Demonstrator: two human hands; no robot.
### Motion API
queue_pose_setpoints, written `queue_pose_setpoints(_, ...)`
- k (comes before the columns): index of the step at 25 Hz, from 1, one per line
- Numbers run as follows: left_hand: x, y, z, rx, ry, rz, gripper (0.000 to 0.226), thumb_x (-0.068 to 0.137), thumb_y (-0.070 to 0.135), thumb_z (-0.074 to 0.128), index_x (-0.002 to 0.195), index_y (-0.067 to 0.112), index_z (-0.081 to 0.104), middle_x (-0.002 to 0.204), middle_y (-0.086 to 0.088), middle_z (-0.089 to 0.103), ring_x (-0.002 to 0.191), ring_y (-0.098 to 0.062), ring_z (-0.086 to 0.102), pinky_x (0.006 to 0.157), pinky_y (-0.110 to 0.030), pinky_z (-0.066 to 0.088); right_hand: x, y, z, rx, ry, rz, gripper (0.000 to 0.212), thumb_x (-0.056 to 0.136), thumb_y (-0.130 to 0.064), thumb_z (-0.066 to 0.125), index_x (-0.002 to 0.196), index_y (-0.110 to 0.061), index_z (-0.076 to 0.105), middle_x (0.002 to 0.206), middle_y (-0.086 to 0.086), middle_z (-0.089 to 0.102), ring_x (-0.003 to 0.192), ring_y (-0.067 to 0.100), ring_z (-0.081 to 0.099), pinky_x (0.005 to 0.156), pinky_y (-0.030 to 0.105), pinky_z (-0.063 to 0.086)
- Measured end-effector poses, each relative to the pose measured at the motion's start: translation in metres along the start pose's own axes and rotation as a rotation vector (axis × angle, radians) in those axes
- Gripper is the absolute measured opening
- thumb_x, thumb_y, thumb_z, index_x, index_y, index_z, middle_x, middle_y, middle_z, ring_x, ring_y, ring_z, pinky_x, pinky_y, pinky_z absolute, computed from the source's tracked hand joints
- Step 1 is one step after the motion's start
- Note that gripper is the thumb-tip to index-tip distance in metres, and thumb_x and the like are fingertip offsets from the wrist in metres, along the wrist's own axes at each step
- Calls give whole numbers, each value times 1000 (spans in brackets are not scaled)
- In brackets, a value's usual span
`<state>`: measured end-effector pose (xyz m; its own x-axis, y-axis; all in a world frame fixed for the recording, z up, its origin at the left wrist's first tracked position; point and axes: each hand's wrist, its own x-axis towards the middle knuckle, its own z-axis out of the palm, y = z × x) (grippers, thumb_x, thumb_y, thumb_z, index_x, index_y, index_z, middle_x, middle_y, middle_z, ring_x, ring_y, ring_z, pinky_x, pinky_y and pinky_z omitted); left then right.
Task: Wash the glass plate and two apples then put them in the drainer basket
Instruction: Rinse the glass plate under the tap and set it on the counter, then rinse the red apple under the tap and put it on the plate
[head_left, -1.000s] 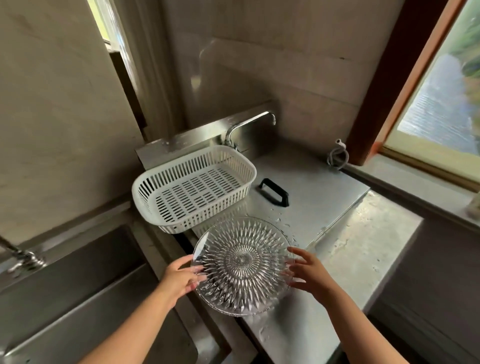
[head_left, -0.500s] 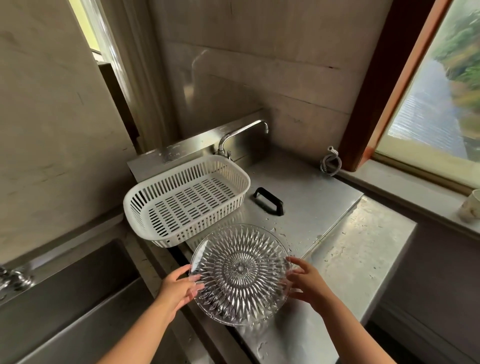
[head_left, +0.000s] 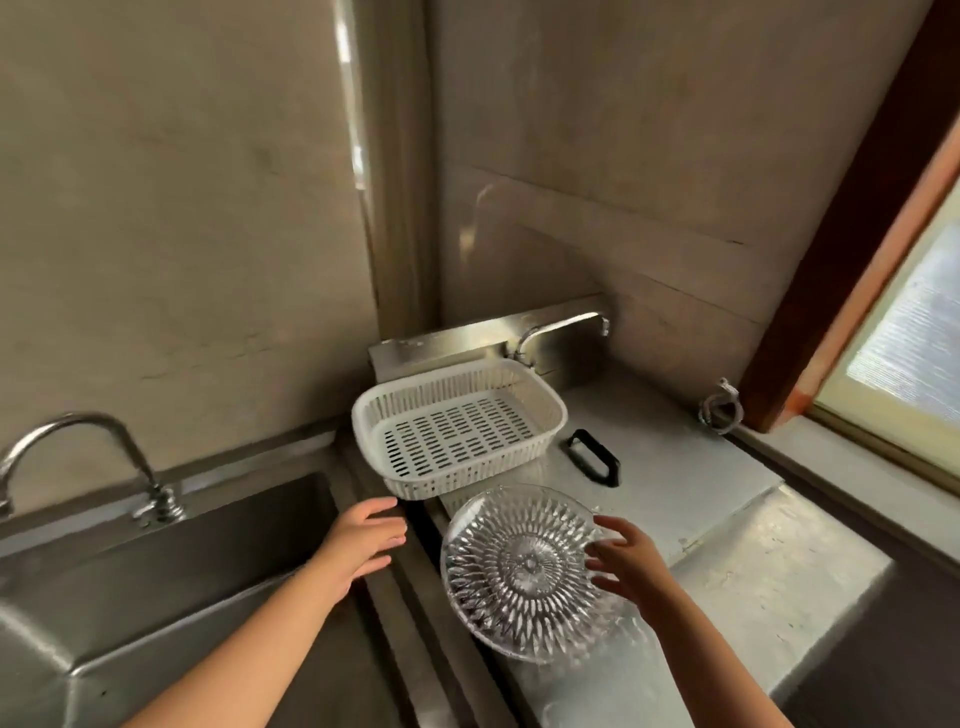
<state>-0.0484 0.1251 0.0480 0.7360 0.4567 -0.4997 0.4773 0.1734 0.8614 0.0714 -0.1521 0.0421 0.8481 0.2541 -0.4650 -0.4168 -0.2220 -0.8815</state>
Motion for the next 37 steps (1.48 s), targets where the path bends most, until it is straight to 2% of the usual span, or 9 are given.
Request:
queue_pose_setpoints(4,-36,-7,-49,-55,112,52,44,86,7,58,128,17,49,108,-5,64,93,-19,62,92,-37,43,-3,-17,84,-135,-238,-102,39,84,6,57,119,-11,52,91,17,56,67,21,57,61,31,48)
queue_pose_setpoints(8,-84,-36,-121,-87,318,73,48,85,3,57,130,15,47,119,-10,62,89,-16,57,68,-23,42,-9,-20,203,-336,-507,-214,40,84,8,56,119,-10,52,82,12,50,60,19,52,54,25,42)
queue_pose_setpoints(16,-209,-152,-275,-256,835,-19,46,83,1,59,127,8,51,115,-15,63,85,-15,55,51,-5,42,-93,23,428,-639,-1019,-274,41,82,-1,65,119,-13,53,97,13,57,68,16,58,50,22,47)
queue_pose_setpoints(24,-311,-279,-417,-495,1186,-150,48,83,-13,54,129,-9,43,118,-34,56,69,-19,59,40,-8,42,-213,112,603,-814,-1210,-328,48,76,-4,73,120,-11,56,94,6,51,76,21,52,59,29,44)
queue_pose_setpoints(28,-335,-339,-497,-553,1283,-226,44,85,-9,55,127,-4,44,126,-32,54,93,-32,58,59,-28,44,-266,152,691,-930,-1234,-352,60,72,-12,77,127,-13,51,108,8,52,87,26,60,77,34,48)
queue_pose_setpoints(31,-332,-368,-544,-612,1247,-248,46,86,1,58,129,4,44,128,-24,53,102,-31,54,74,-35,44,-292,174,742,-955,-1197,-359,51,73,-18,75,121,-16,56,102,2,57,91,21,61,87,32,48)
queue_pose_setpoints(33,-324,-379,-571,-625,1222,-277,51,82,9,66,129,13,45,129,-15,53,101,-23,52,80,-35,44,-313,194,761,-934,-1169,-228,43,75,-19,75,115,-12,60,96,4,63,90,21,63,85,33,51)
queue_pose_setpoints(36,-306,-389,-602,-621,1121,-285,62,79,10,69,134,19,41,136,-11,47,103,-20,52,78,-35,45,-343,224,774,-601,-1079,391,29,84,-3,63,111,1,54,80,18,70,73,25,67,69,32,55)
queue_pose_setpoints(37,-300,-391,-608,-606,1070,-277,65,79,8,69,136,19,39,138,-10,45,107,-21,51,78,-36,45,-351,230,778,-501,-1021,527,26,87,2,56,113,5,52,84,25,70,81,31,69,75,34,56)
